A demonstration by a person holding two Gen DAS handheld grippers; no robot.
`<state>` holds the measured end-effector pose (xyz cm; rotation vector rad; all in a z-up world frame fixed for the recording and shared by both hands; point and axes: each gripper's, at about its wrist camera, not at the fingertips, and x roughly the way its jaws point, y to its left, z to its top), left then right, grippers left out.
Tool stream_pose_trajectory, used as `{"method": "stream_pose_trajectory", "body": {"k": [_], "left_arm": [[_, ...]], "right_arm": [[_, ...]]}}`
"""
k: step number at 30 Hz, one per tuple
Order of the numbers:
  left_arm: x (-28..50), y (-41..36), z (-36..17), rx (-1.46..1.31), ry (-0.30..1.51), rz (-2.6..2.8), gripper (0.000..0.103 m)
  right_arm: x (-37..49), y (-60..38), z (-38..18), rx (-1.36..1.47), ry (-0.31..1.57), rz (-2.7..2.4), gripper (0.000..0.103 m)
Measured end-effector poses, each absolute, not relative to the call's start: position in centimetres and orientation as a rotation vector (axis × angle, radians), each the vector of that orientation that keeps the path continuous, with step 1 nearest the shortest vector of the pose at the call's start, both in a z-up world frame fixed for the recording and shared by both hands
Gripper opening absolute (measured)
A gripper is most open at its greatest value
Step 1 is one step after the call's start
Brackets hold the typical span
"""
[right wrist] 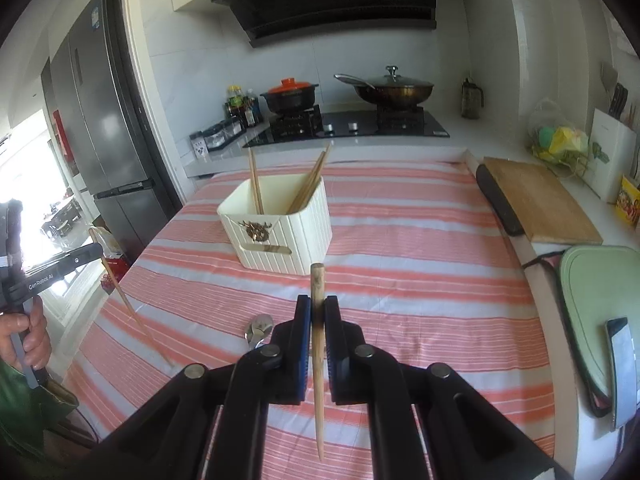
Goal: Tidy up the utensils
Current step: 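Lift the chopstick with the right gripper over the cream holder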
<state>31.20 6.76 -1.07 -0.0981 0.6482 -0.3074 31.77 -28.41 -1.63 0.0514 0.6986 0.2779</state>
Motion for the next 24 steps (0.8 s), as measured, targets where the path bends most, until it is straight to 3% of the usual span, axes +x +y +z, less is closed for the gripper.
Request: {"method": "stream_pose_trajectory", "body": {"k": [15, 24], "left_arm": [[34.0, 7.5, 4.2, -0.175, 0.551, -0.34, 0.004], [37.7, 6.5, 10.4, -0.168, 0.347, -0.285, 0.004]], "right_arm": [[33.5, -25.0, 3.9, 0.01, 0.52, 0.325, 0.007], [39.2, -23.1, 9.5, 0.052, 0.333, 0.346, 0.007]]}}
